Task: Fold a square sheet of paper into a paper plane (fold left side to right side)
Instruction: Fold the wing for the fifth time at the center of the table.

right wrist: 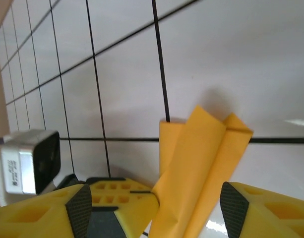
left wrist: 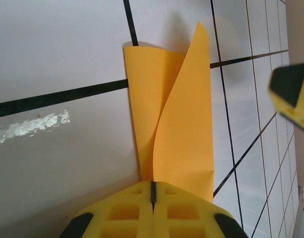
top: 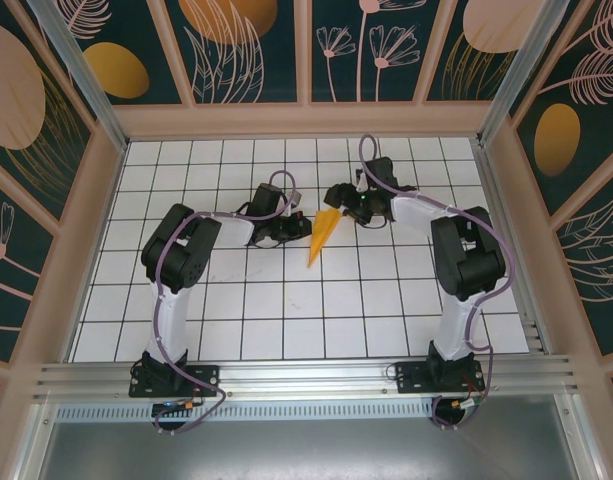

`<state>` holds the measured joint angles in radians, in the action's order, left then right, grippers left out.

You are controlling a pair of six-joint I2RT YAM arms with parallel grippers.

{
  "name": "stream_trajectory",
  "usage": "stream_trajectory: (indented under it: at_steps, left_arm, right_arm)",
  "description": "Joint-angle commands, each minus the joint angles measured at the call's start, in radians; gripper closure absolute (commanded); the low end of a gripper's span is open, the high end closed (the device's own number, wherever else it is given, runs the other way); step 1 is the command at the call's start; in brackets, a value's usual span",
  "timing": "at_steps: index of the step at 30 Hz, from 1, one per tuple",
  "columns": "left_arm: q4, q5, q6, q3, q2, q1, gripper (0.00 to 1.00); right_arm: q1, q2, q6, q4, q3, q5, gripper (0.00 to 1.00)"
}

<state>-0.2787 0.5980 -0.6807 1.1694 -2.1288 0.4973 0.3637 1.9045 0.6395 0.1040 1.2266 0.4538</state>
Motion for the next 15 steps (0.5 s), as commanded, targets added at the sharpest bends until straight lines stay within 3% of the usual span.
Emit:
stream_trajectory:
  at_steps: [1, 15]
  left_arm:
    - [-0.006, 0.014, 0.012, -0.016, -0.034, 0.009, 1.0]
    - [0.021, 0.018, 0.032, 0.013, -0.027, 0.027, 1.0]
  right_arm:
    - [0.016, 0.026, 0.017, -0.018, -0.011, 0.031, 0.26]
    - [0.02, 0.128, 0.009, -0.019, 0.059, 0.036, 0.21]
